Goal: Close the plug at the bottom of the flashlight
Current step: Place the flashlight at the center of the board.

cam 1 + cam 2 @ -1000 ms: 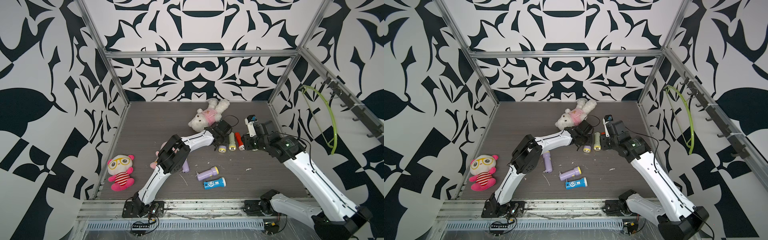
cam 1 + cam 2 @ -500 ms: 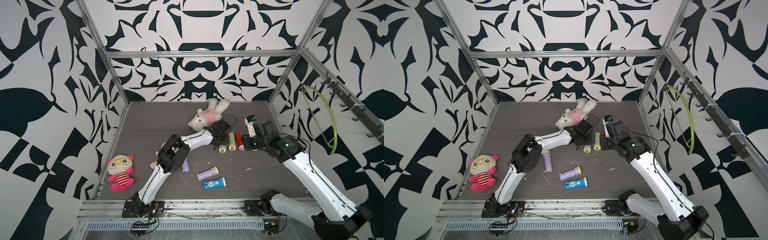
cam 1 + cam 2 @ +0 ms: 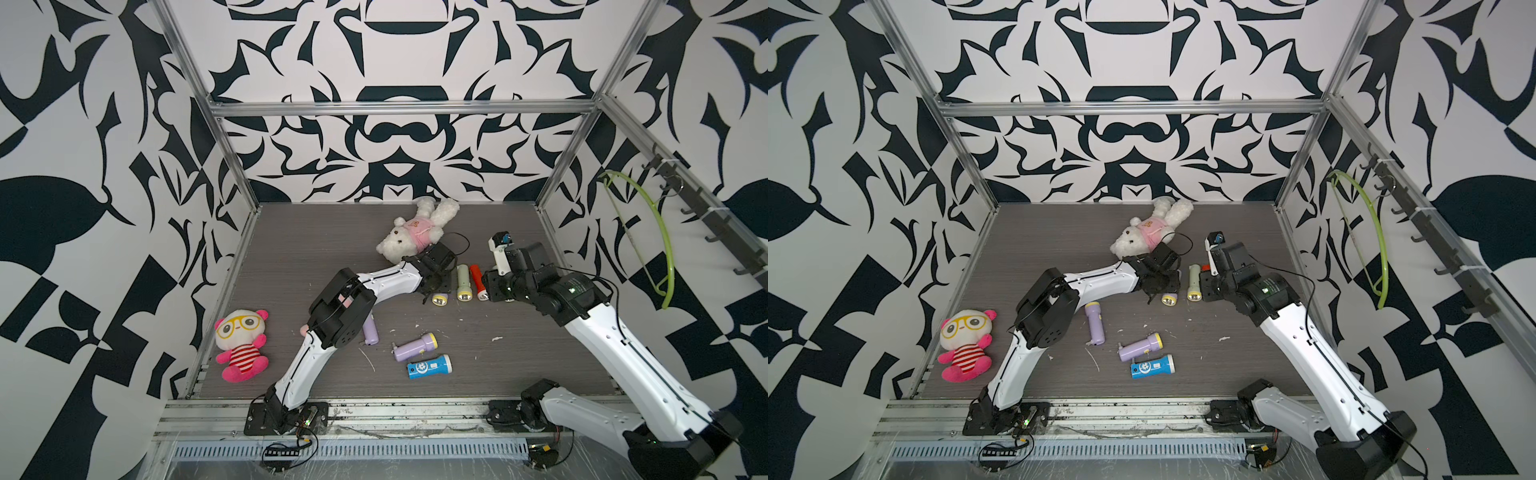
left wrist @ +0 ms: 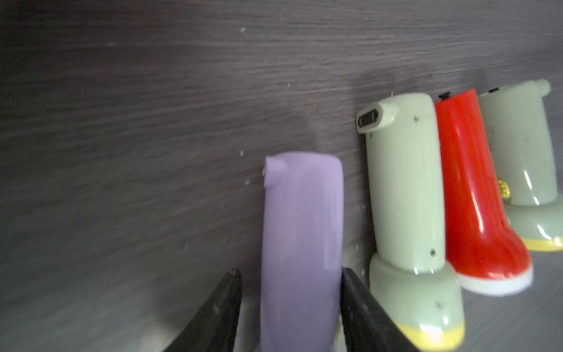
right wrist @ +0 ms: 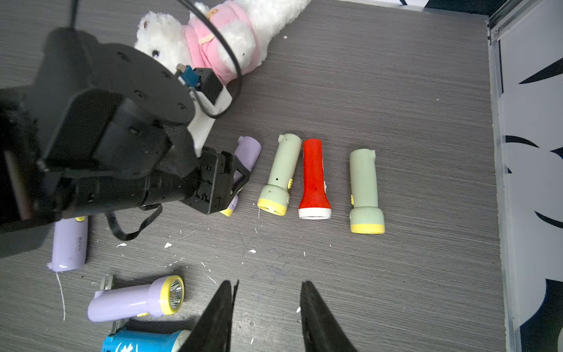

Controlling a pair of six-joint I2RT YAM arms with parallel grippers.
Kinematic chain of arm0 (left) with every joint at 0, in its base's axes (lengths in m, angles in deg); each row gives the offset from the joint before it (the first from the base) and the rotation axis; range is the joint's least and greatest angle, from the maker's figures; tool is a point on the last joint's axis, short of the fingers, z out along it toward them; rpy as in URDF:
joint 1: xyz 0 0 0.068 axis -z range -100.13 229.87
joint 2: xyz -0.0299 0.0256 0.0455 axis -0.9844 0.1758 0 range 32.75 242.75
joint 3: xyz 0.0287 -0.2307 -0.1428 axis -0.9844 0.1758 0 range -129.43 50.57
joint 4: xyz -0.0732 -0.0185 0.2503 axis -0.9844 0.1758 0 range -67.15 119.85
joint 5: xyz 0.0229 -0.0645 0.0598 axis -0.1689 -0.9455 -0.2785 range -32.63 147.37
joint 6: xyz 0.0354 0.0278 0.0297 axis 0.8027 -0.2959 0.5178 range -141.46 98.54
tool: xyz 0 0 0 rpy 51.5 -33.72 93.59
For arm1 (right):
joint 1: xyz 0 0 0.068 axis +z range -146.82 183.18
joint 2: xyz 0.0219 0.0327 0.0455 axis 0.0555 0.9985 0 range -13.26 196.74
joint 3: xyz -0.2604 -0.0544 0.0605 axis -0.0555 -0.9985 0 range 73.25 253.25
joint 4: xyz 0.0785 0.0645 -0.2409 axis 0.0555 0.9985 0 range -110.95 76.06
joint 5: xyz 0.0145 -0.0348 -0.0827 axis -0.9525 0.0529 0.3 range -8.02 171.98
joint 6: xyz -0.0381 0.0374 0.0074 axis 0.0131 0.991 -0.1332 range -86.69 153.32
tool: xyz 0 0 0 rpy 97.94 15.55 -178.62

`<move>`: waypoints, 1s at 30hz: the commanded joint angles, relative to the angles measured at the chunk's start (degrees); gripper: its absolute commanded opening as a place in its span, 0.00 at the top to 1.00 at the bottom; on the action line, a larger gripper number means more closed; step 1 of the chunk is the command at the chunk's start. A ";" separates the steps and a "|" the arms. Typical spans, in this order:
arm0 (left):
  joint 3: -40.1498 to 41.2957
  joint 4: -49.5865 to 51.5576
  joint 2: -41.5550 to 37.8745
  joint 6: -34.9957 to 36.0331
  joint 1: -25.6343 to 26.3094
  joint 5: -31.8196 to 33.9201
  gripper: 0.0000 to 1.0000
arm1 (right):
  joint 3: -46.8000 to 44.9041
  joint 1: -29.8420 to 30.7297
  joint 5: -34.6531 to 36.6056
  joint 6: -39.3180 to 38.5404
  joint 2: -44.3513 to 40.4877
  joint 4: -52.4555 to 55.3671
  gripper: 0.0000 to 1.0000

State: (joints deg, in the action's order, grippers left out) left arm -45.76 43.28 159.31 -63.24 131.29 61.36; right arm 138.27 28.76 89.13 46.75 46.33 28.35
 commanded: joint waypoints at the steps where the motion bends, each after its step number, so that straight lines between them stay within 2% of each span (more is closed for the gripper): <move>1: 3.28 -0.76 -9.08 1.97 0.69 2.82 0.45 | 0.03 -0.13 0.54 0.39 -0.06 -1.92 0.61; 11: 25.03 -6.62 -31.57 4.12 1.93 9.15 0.47 | 0.08 -0.13 -3.38 0.62 0.35 -0.52 0.62; 15: 32.10 -6.31 -40.60 4.14 3.07 14.06 0.47 | -1.64 0.38 -8.28 1.92 0.89 -1.98 0.63; 18: 35.77 -3.95 -47.60 4.54 4.93 18.94 0.47 | -2.85 4.02 -6.94 3.11 2.03 -3.19 0.64; 22: 40.32 1.39 -56.40 2.35 6.90 24.07 0.47 | -2.57 15.35 2.74 5.04 5.14 -3.94 0.64; 24: 43.06 2.71 -59.92 0.76 7.35 25.00 0.47 | -2.09 19.41 4.77 6.12 7.13 -4.40 0.65; 30: 49.96 5.01 -67.23 -3.33 7.77 26.25 0.47 | -3.60 21.53 1.74 10.56 9.68 -7.52 0.65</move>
State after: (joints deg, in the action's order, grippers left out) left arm 1.93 44.65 93.28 -64.18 138.79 85.56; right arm 134.86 49.92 89.44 53.98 56.34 23.28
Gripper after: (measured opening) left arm 0.530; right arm 0.347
